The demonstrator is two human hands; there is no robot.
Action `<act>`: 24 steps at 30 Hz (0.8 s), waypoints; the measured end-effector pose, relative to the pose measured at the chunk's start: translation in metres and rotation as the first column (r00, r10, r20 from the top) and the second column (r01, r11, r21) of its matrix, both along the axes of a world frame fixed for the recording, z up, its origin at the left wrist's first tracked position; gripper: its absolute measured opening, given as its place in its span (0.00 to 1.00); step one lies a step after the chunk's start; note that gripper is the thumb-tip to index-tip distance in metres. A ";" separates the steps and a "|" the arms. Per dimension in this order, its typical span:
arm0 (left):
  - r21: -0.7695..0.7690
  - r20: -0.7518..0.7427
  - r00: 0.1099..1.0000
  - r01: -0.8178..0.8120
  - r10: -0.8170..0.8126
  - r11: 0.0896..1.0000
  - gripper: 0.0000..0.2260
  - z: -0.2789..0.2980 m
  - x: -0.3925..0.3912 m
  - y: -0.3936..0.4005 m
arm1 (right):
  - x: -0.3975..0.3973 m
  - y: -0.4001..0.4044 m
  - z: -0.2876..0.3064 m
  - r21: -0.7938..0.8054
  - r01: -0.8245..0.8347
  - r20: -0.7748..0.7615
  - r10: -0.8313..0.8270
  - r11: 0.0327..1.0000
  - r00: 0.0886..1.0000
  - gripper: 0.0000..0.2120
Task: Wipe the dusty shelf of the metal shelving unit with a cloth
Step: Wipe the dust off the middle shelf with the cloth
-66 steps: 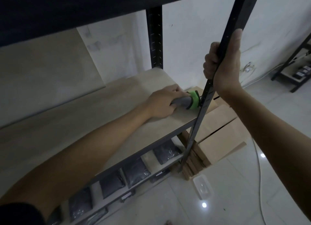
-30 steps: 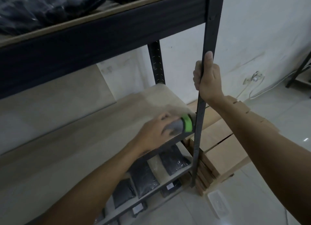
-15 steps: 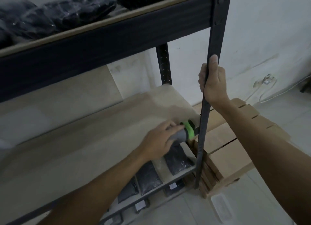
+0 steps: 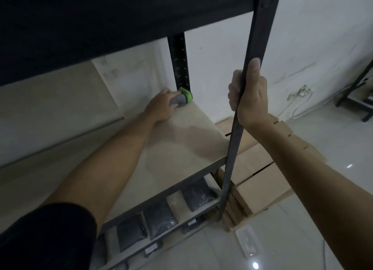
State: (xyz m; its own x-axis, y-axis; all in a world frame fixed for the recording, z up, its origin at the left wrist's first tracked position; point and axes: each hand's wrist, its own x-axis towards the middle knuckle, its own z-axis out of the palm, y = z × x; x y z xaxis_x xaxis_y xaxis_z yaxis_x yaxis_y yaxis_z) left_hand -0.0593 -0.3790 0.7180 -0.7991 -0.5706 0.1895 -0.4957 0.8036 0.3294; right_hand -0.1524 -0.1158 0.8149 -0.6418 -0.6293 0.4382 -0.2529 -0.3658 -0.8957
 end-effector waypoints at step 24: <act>0.317 -0.188 0.955 0.280 -0.229 0.906 0.20 0.003 0.145 0.247 | -0.002 0.028 0.003 0.201 0.023 -0.145 0.007 0.979 0.989 0.45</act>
